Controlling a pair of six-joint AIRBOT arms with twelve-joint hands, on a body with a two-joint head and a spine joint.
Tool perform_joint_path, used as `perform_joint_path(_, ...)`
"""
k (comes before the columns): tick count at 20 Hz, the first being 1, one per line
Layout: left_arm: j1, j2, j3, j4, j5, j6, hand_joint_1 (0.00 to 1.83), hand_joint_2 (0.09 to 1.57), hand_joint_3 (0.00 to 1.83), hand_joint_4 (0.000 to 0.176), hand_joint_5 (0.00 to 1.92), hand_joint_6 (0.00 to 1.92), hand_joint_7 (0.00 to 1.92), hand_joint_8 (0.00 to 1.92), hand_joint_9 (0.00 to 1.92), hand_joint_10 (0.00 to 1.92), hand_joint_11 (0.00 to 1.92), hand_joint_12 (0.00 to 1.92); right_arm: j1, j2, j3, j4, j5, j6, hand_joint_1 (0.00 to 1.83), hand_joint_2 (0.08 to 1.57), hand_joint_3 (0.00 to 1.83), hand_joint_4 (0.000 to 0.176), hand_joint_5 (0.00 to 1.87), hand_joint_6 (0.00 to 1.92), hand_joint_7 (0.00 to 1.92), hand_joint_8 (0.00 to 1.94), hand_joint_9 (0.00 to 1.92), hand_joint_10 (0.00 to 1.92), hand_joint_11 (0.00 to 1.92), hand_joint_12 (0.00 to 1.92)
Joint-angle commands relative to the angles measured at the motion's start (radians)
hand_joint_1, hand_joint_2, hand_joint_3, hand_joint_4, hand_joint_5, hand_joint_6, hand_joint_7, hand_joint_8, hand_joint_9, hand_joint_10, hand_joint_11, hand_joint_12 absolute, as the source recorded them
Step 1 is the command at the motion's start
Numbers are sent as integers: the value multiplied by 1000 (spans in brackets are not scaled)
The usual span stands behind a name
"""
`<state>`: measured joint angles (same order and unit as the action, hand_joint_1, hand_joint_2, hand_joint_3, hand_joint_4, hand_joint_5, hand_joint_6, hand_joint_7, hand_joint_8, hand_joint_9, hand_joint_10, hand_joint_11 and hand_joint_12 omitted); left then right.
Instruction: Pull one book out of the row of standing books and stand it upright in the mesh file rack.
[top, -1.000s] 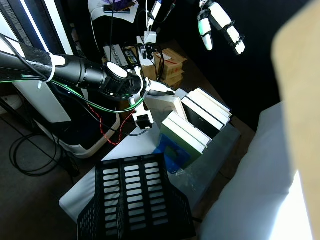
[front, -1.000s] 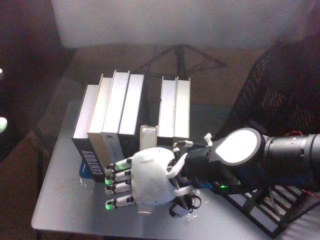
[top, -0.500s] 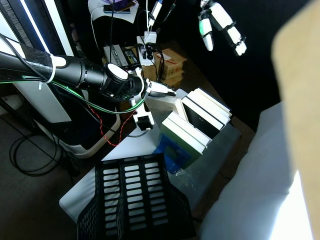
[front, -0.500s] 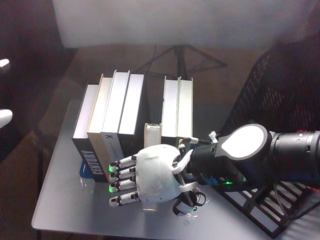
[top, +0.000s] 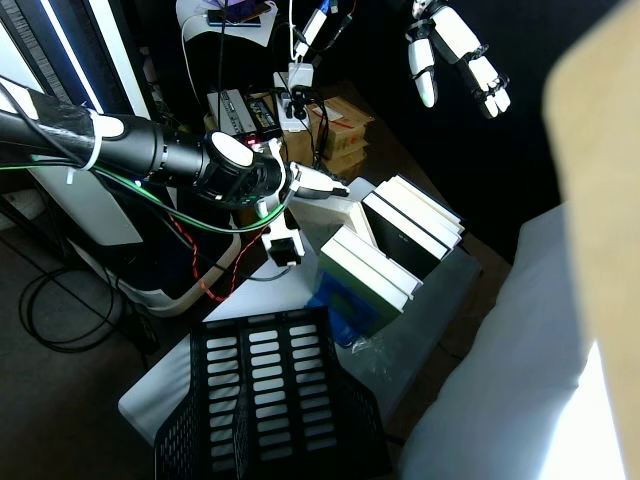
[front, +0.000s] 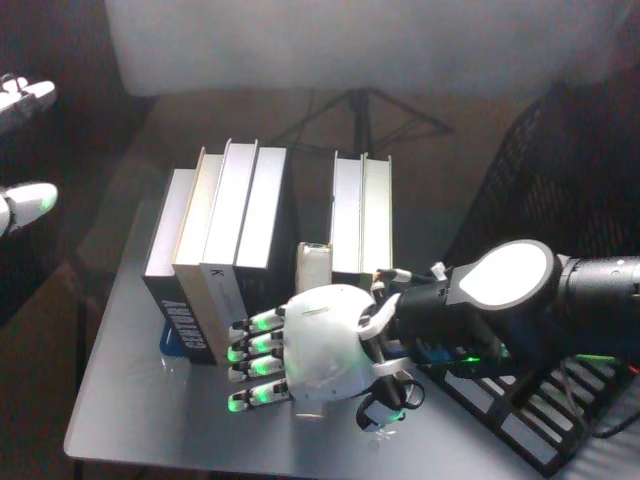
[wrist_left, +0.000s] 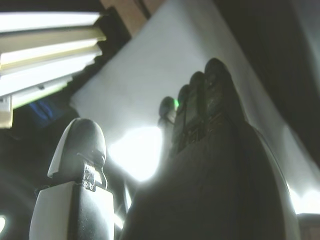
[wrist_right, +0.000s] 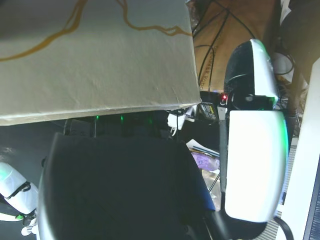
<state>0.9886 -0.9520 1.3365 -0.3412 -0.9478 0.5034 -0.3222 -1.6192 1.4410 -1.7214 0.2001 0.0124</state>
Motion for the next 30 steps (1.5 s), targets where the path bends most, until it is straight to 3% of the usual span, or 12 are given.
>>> perform_joint_path(1,-22,-2,11,2,-96,1,508,1342,0,65,62,2,0,0,0,0,1,2,-5,26,-1,16,-11,7,866,982,0,49,0,0,0,0,0,0,0,0)
perform_joint_path(5,-49,-7,20,19,-90,2,472,1360,7,50,38,0,0,0,0,0,0,0,-4,40,-3,41,-8,7,866,981,0,50,0,0,0,0,0,0,0,0)
perform_joint_path(8,-66,-16,29,22,-91,1,434,1358,3,71,13,0,0,0,0,0,0,0,-2,59,-6,62,19,7,866,981,0,50,0,0,0,0,0,0,0,0)
perform_joint_path(11,-81,-17,32,29,-92,1,502,1345,0,18,73,19,32,11,8,3,32,17,2,74,-12,70,27,7,866,981,0,50,0,0,0,0,0,0,0,0)
perform_joint_path(12,-90,-19,34,35,-91,1,495,1348,0,15,83,8,60,4,39,13,6,186,3,82,-13,89,37,-3,867,979,0,35,0,0,0,0,0,0,0,0)
perform_joint_path(14,-109,-23,39,47,-84,1,466,1348,0,30,65,1,50,0,22,4,0,236,5,96,-19,102,47,-7,866,981,0,52,0,0,0,0,0,0,0,0)
perform_joint_path(19,-145,-23,40,72,-76,1,447,1334,2,20,64,5,19,9,2,1,0,63,19,117,-29,111,54,-13,867,980,0,43,0,0,0,0,0,0,0,0)
perform_joint_path(20,-146,-22,41,75,-76,1,455,1329,0,18,73,3,3,1,0,0,0,155,21,118,-28,114,59,-19,866,980,0,51,0,0,0,0,0,0,0,0)
perform_joint_path(21,-146,-21,41,77,-76,1,448,1334,1,15,76,2,0,0,0,1,0,353,22,118,-29,126,65,-32,1263,1110,3,0,681,911,806,776,632,1043,308,1095)
perform_joint_path(22,-147,-21,41,78,-77,1,450,1326,0,15,100,22,33,4,90,73,0,1195,22,119,-29,137,69,-41,1341,1155,6,0,771,1083,911,1067,750,1354,377,1611)
perform_joint_path(24,-150,-20,41,79,-80,1,447,1325,0,47,58,1,41,5,14,287,0,1832,27,124,-33,148,75,-49,1363,1151,0,0,823,1164,961,1050,816,1341,400,1694)
perform_joint_path(30,-165,-26,46,87,-80,1,574,1317,0,40,67,2,107,22,0,233,0,1921,28,133,-33,149,76,-51,1368,1139,0,0,846,1099,1006,1024,826,1307,424,1628)
